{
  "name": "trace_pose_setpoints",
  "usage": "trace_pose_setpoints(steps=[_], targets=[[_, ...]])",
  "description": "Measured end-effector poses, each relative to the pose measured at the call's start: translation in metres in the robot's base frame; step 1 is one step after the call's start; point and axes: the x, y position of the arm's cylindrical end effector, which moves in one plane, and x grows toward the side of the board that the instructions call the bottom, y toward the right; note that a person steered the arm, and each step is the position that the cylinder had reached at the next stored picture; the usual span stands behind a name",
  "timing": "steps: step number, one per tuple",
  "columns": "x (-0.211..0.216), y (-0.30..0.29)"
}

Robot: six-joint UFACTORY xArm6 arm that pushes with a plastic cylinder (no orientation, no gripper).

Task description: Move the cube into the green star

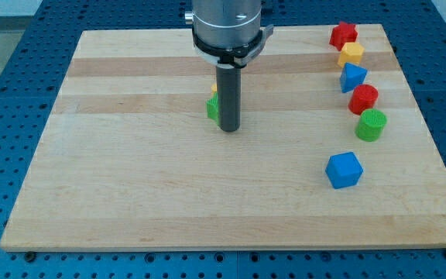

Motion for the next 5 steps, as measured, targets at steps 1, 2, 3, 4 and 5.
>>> trace_pose_setpoints(steps=[1, 2, 3, 4, 5], targets=[[0.087, 0.029], [0.135, 0.131], [0.119, 0.204], [0.089, 0.176], [0.062, 0.146]])
